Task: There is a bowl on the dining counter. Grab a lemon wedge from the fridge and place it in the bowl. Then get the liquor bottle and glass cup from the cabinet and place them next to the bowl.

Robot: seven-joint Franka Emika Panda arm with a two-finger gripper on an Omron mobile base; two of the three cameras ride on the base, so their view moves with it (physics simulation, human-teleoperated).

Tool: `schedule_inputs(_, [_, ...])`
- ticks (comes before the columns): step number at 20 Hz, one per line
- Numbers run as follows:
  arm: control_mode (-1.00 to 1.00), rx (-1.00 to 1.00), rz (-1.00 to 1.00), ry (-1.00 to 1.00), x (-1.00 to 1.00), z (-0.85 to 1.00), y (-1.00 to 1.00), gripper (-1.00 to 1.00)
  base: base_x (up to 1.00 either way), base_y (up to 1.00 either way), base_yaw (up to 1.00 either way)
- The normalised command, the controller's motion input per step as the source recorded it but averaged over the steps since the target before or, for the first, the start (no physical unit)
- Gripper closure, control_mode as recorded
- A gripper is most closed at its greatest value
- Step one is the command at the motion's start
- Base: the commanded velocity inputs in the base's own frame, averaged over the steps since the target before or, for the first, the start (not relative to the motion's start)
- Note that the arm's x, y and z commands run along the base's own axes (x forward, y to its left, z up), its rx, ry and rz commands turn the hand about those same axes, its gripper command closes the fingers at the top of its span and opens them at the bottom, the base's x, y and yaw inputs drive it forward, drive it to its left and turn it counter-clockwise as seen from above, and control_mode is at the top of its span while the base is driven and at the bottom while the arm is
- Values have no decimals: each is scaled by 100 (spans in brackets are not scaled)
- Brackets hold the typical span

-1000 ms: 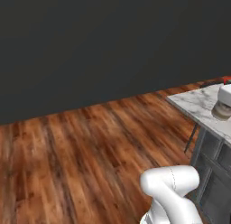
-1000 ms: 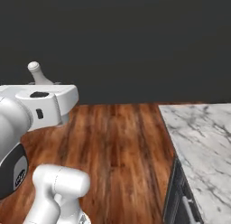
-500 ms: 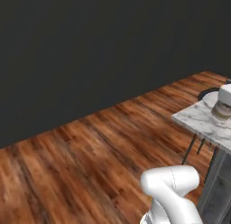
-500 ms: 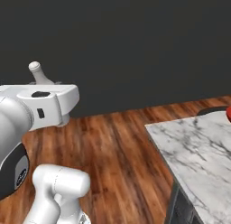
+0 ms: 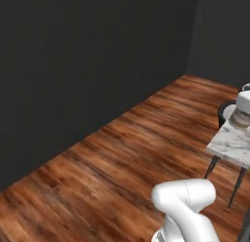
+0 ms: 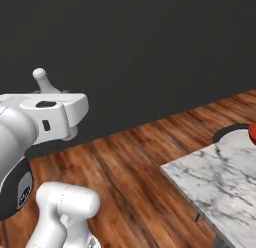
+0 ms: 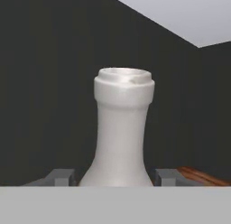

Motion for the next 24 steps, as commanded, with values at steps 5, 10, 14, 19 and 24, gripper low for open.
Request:
schedule_inputs(5, [100, 0, 0, 0, 0, 0, 0, 100, 92, 44, -49])
schedule_inputs(10, [100, 0, 0, 0, 0, 0, 0, 100, 84, 51, -52])
schedule_inputs(14, [100, 0, 0, 0, 0, 0, 0, 100, 79, 52, -54])
schedule_inputs(19, [100, 0, 0, 0, 0, 0, 0, 100, 78, 52, -55])
schedule_inputs(24, [100, 0, 0, 0, 0, 0, 0, 100, 80, 51, -54])
